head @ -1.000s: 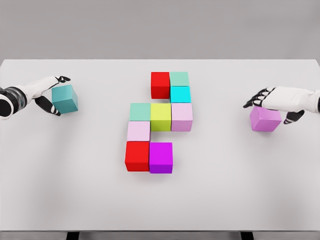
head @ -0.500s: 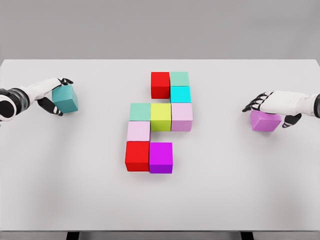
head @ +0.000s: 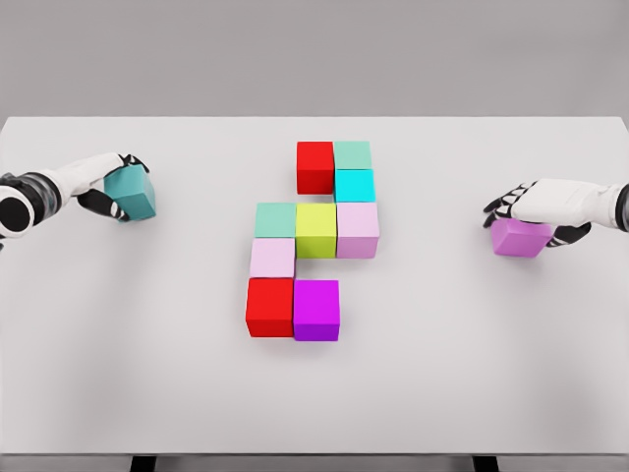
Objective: Assemble the squares on the desktop into the number 2
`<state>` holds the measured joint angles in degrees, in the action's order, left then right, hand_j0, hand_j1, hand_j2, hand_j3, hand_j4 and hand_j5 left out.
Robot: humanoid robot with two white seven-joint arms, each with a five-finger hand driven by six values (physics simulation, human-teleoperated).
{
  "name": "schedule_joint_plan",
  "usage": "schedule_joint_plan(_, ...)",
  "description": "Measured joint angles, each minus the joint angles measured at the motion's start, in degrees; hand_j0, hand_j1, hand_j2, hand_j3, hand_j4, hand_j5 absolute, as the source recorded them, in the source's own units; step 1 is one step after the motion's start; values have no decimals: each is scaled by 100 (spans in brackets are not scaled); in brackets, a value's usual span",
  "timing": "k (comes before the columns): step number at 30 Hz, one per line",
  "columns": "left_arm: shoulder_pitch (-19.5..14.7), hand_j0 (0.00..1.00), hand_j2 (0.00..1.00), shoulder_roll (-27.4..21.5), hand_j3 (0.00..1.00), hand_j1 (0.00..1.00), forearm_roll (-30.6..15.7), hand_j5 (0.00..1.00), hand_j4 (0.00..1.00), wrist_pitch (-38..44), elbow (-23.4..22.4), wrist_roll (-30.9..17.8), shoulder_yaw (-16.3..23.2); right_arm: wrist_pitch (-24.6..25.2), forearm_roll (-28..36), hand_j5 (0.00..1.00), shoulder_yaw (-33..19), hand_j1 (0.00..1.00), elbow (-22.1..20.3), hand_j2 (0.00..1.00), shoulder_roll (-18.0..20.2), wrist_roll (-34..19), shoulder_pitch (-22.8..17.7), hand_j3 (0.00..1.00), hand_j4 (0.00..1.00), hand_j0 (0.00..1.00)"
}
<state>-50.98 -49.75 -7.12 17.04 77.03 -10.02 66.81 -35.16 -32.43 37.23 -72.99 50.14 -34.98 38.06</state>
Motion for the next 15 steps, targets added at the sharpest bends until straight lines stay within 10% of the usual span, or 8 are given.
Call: schedule_joint_plan(15, -457, 45, 45, 379, 45, 45, -58, 45, 45, -269, 99, -66, 2, -3, 298, 53, 51, 53, -20, 53, -91, 3, 132, 53, 53, 53)
